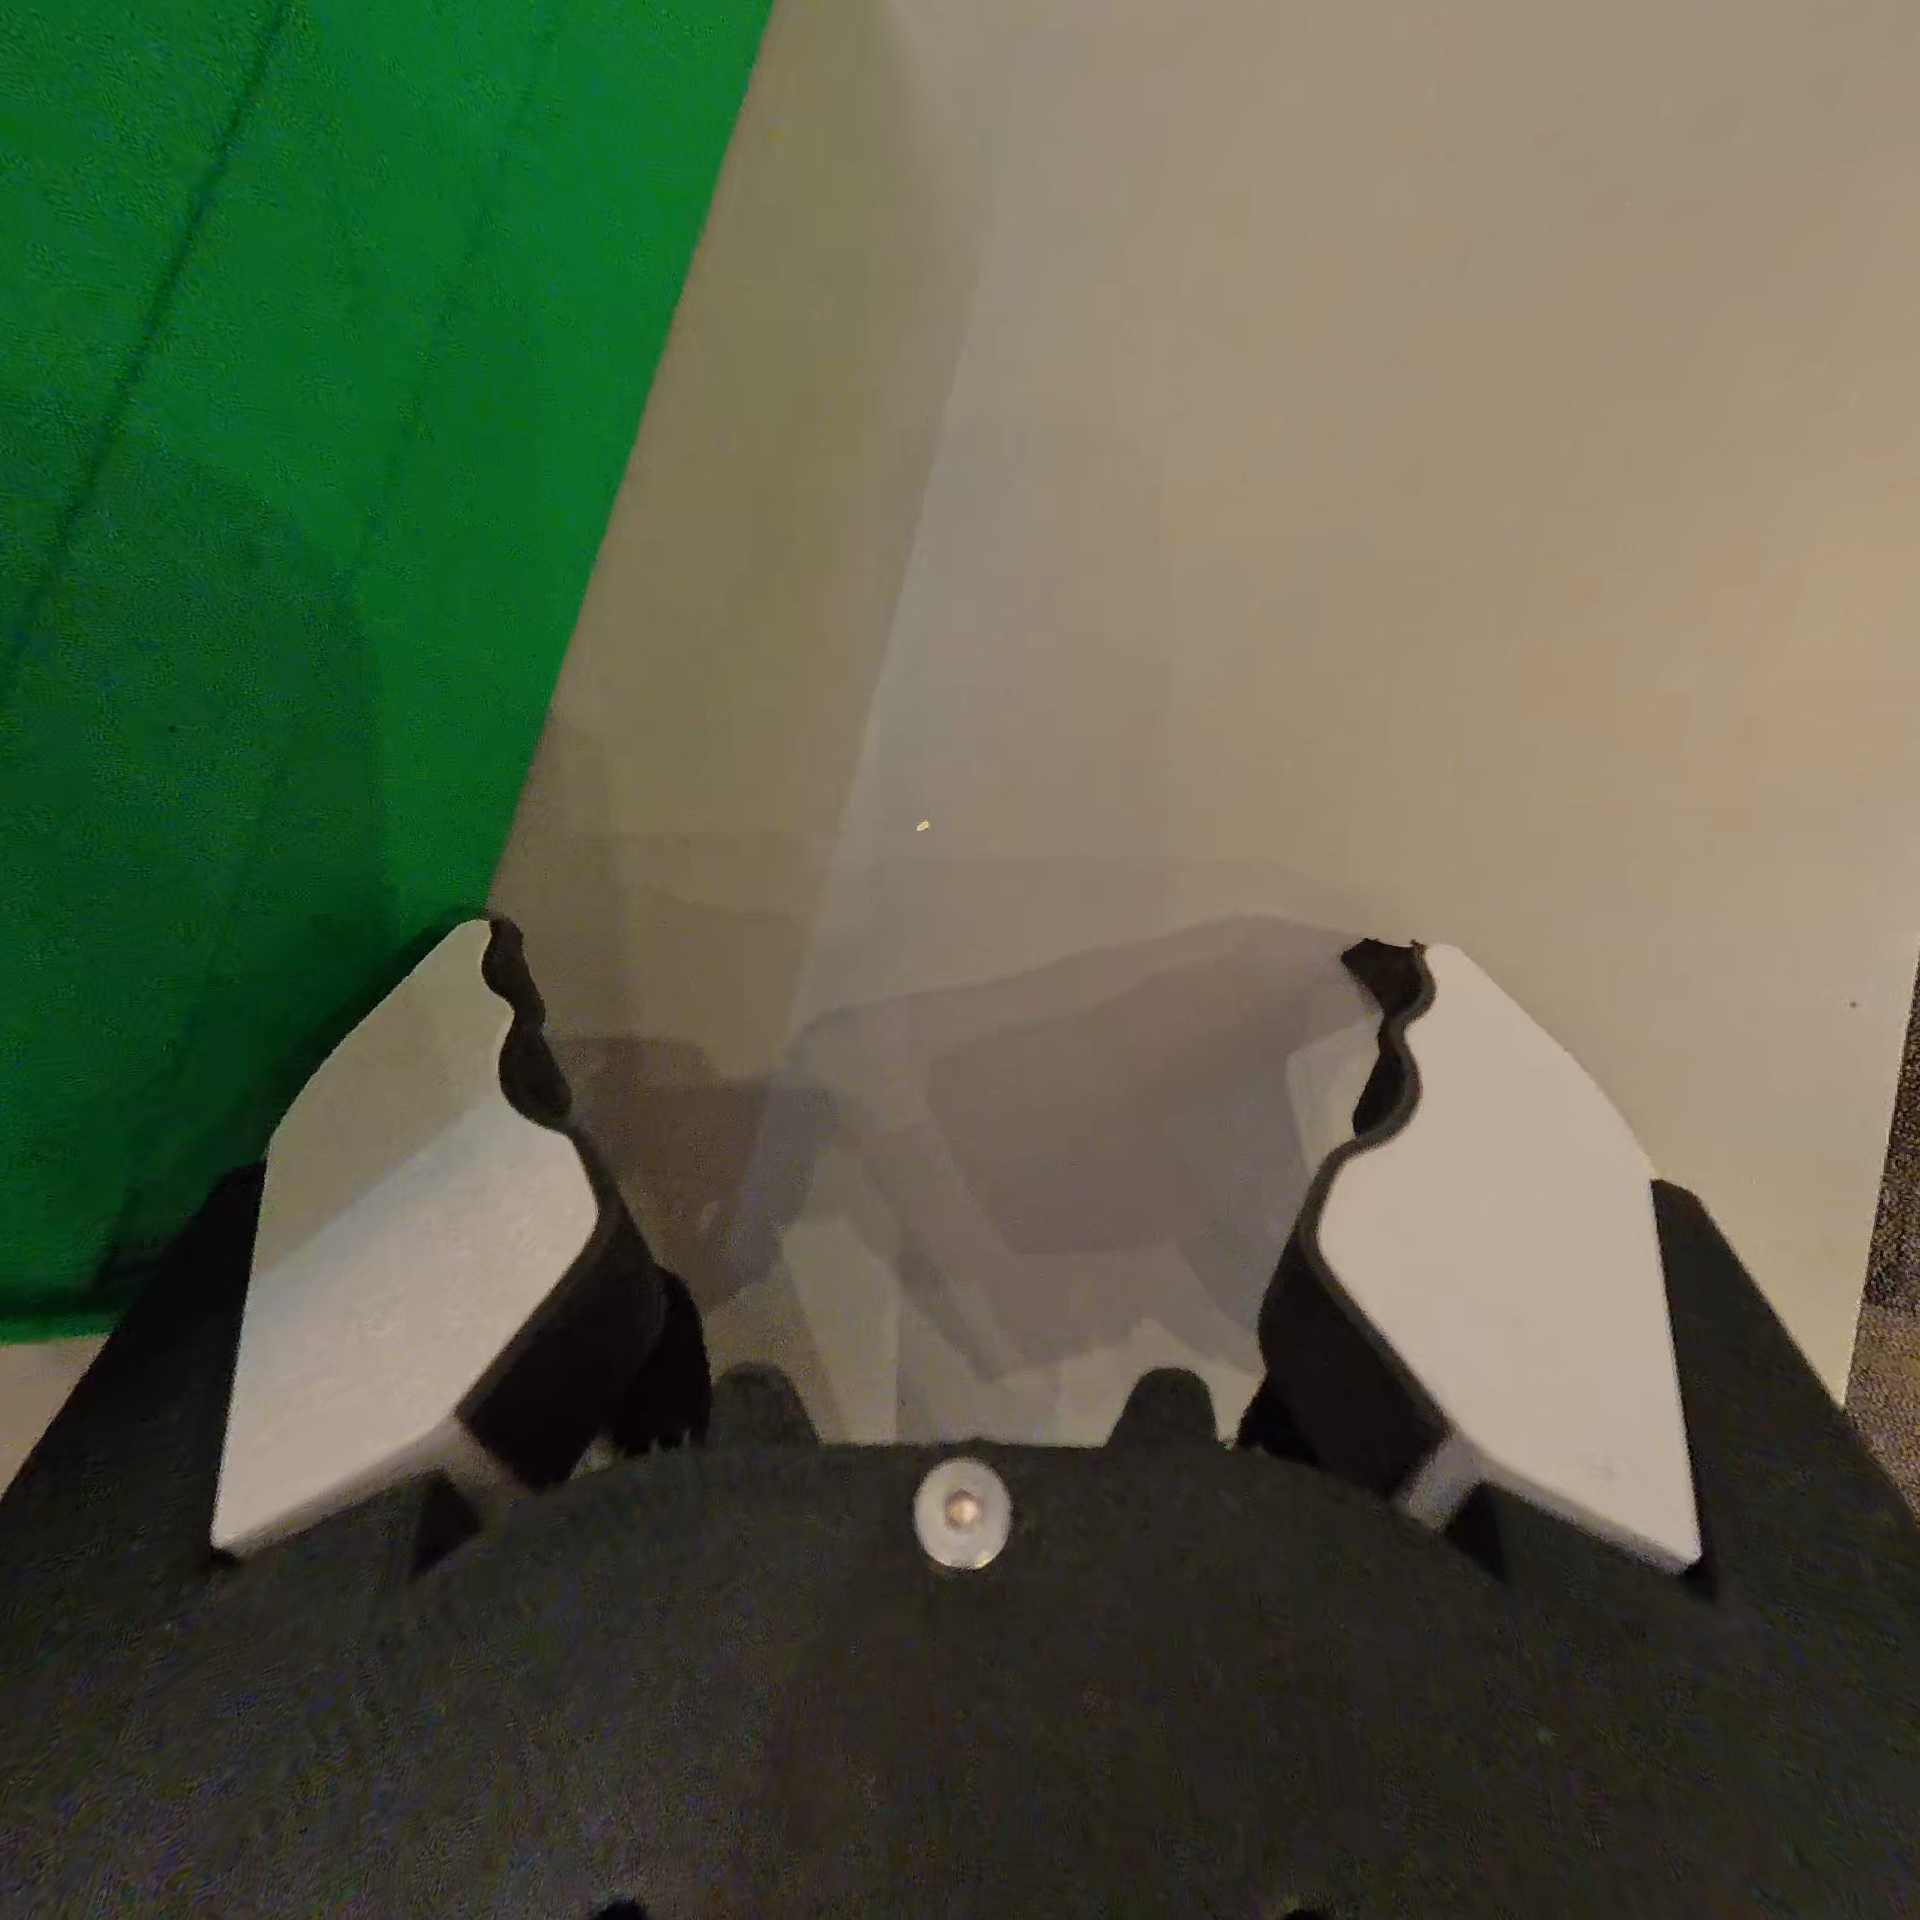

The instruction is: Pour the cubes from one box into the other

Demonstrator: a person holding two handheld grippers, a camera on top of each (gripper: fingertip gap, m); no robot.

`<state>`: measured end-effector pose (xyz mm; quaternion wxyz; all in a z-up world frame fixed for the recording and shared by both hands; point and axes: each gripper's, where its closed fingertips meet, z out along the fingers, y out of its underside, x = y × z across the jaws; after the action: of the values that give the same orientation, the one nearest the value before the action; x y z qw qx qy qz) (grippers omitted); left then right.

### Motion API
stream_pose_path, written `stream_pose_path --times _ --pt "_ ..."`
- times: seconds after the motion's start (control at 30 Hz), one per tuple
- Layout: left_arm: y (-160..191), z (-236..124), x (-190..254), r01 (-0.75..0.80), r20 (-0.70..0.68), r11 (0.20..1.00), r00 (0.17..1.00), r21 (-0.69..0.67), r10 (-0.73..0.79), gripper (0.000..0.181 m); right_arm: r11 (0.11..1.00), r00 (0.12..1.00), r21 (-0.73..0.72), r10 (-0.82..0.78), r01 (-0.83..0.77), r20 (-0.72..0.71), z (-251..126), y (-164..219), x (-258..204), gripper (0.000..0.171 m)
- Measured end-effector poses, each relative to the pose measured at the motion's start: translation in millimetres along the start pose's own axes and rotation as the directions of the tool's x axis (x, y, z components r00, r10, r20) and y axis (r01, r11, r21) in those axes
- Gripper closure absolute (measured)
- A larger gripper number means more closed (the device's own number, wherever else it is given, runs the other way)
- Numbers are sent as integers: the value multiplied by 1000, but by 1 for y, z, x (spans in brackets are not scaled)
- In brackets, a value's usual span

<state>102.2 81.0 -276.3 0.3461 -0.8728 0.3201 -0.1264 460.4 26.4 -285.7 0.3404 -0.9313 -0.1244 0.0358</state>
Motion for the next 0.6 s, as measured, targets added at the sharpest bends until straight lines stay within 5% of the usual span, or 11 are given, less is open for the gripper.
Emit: stream_pose_path --times 0.6 --pt "-1 1 1 -16 15 1000 1000 4 16 119 1000 1000 0 1 -1 -1 -1 0 1 29"
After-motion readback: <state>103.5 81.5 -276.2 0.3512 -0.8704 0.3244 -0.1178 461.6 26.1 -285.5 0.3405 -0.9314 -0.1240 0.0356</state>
